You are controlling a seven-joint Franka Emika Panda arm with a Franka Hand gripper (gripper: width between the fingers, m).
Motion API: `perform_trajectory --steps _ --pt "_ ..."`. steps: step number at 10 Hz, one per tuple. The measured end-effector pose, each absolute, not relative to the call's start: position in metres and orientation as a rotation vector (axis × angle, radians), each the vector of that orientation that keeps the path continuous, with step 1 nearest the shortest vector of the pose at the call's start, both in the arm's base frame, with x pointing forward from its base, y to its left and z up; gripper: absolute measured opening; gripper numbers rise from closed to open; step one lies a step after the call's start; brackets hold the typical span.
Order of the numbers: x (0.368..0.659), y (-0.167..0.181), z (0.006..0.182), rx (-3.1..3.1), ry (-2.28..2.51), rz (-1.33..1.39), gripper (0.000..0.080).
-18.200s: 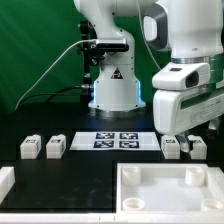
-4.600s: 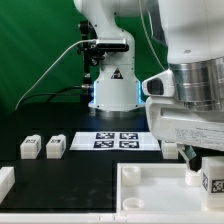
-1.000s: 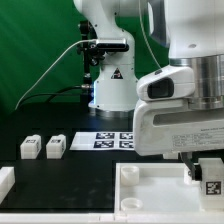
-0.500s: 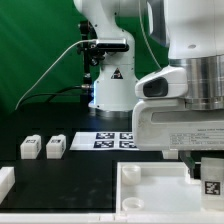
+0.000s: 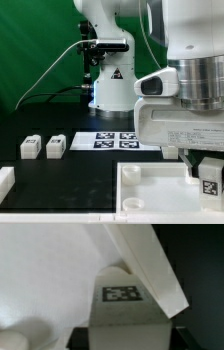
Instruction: Assemble one leg
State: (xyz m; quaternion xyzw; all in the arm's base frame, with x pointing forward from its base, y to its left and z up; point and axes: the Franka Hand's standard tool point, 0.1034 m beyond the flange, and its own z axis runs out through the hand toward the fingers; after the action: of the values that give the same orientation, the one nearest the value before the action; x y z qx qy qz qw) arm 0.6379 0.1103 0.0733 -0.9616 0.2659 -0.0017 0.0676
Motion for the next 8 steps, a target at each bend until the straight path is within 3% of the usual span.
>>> perform_trajectory --steps 1,2,3,4,8 --pt "0.6378 0.1105 0.0729 -2.897 0.801 -0.005 0.0301" --pt "0.6377 0.1105 0.0727 -2.898 0.801 -0.005 0.0490" --pt "0.6377 0.1105 0.0726 -2.898 0.801 -0.005 0.0490" --pt "0.6376 0.1105 0.0725 -2.898 0.801 -0.005 0.0618" --pt "0.6376 0.1105 0.0723 -2.898 0.801 -0.004 0.0649"
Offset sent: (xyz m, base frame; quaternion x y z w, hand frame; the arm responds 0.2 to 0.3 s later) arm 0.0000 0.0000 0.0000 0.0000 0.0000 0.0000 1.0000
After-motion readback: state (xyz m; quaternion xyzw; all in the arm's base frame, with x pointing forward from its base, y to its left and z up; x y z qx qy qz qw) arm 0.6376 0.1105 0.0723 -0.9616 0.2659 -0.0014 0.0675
